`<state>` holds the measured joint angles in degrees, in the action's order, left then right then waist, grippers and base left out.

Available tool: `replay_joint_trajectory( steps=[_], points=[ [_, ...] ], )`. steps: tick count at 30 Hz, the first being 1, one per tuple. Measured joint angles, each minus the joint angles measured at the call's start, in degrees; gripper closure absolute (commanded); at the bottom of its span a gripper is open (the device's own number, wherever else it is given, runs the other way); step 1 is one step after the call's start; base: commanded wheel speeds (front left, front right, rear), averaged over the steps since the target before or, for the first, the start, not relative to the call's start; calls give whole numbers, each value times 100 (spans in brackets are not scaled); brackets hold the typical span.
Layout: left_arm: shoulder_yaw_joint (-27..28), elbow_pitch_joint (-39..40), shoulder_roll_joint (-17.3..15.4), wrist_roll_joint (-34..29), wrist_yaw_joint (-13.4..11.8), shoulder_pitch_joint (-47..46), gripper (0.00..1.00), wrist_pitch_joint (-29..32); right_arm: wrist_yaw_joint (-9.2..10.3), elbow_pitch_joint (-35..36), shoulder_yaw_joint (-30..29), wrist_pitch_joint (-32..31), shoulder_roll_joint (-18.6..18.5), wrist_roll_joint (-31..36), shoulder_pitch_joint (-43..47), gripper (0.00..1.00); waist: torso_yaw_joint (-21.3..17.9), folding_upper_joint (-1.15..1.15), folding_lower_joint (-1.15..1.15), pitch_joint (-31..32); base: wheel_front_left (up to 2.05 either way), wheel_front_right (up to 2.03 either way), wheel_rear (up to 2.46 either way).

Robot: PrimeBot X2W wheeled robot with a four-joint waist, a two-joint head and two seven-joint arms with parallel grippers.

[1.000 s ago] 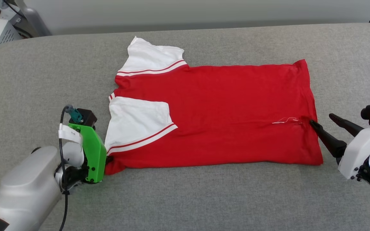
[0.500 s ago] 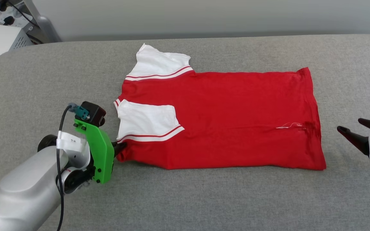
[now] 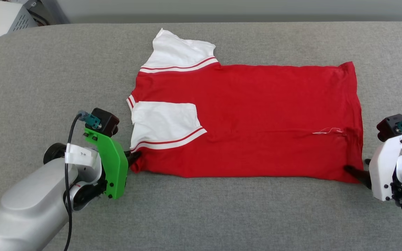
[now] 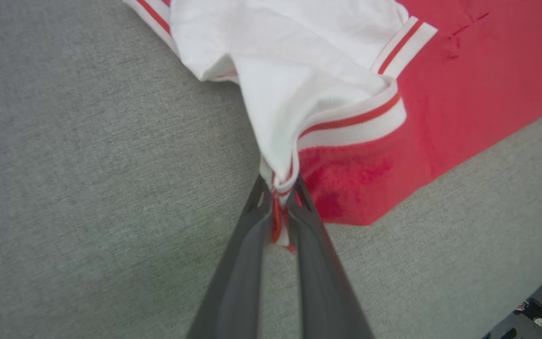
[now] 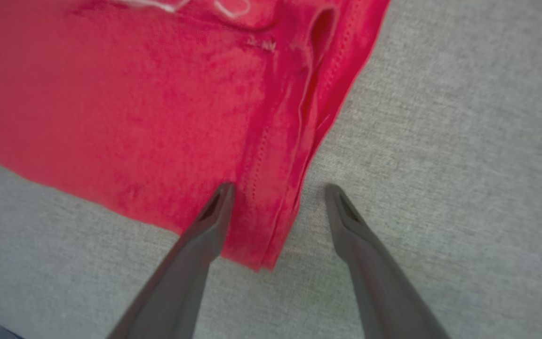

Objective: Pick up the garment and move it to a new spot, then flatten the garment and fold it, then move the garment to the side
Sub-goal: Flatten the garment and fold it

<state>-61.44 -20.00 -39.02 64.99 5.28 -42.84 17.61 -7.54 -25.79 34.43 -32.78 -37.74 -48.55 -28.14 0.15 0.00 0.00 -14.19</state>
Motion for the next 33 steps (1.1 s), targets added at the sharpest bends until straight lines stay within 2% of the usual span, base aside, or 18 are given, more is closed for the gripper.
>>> replay_joint_trajectory(
  steps=[5, 6, 7, 8, 17, 23, 33],
  points=[
    [1, -141, 37, 4, 1, 8, 100, -54, -1, -319, 79, 185, 80, -49, -2, 0, 62, 0, 0, -84, 0, 0, 0],
    [3, -168, 37, 13, 1, 19, 100, -73, -1, -333, 93, 237, 82, -84, -4, 11, 59, 0, 0, -88, 0, 0, 0],
    [3, -199, 37, 26, 1, 30, 100, -102, -1, -336, 122, 298, 80, -127, -10, 87, 48, 0, 0, -89, 0, 0, 0],
    [3, -225, 40, 49, 1, 42, 100, -120, 0, -335, 153, 381, 76, -160, -21, 100, 34, 0, 0, -80, 0, 0, 0],
    [9, -342, 51, 115, 49, 280, 100, -332, 1, -120, 396, 1109, -30, -388, -10, 100, -45, 0, 0, 236, 0, 0, 0],
    [14, 98, -226, 166, 27, 538, 100, -404, 1, 457, 310, 1367, -415, -582, 321, 100, -58, 0, 0, 571, 0, 0, 0],
    [-21, 1558, -960, 229, -552, 1275, 100, -502, 0, 1457, -360, 1488, -966, -714, 1615, 100, -32, 0, 0, 978, 0, 0, 0]
  ],
)
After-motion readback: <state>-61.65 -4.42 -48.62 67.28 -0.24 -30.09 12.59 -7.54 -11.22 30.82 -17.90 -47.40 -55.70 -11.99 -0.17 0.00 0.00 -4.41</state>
